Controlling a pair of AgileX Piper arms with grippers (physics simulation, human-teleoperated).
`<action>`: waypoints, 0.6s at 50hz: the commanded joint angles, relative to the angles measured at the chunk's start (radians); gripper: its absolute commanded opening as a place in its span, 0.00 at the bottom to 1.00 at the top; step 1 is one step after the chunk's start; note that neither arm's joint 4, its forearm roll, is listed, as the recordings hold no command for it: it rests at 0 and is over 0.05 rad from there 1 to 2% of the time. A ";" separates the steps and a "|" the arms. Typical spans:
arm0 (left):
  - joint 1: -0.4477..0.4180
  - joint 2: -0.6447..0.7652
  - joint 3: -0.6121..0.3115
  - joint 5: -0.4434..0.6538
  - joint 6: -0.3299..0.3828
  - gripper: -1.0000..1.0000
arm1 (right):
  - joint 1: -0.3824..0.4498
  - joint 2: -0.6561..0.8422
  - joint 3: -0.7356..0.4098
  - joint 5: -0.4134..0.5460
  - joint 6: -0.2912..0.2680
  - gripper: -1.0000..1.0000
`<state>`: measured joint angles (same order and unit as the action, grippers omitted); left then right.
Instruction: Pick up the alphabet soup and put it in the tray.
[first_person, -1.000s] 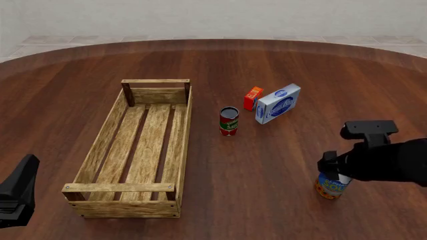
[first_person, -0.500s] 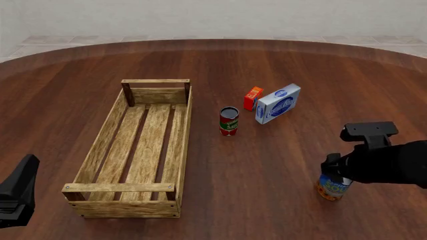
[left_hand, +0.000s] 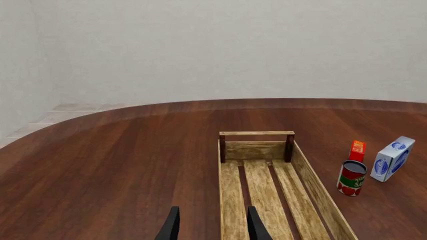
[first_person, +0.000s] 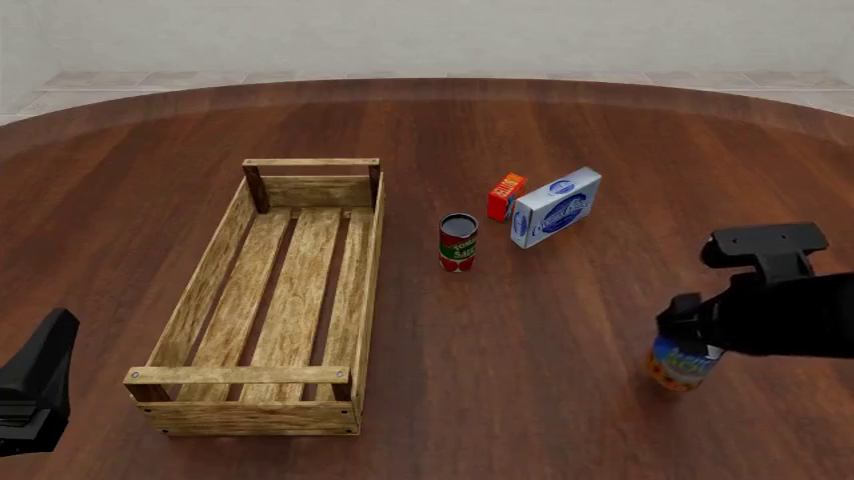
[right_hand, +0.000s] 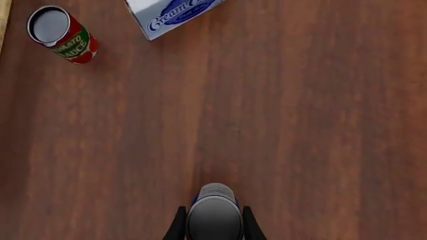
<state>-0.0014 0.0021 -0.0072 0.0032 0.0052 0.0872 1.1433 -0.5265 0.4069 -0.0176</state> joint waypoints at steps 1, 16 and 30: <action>0.000 0.000 0.000 0.000 0.000 1.00 | 0.002 -0.077 -0.042 0.086 0.002 0.00; 0.000 0.000 0.000 0.000 0.000 1.00 | 0.035 -0.125 -0.120 0.176 -0.018 0.00; 0.000 0.000 0.000 0.000 0.000 1.00 | 0.084 -0.131 -0.170 0.194 -0.020 0.00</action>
<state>-0.0013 0.0021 -0.0072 0.0032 0.0051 0.1416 1.0253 -0.6553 0.5818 -0.0534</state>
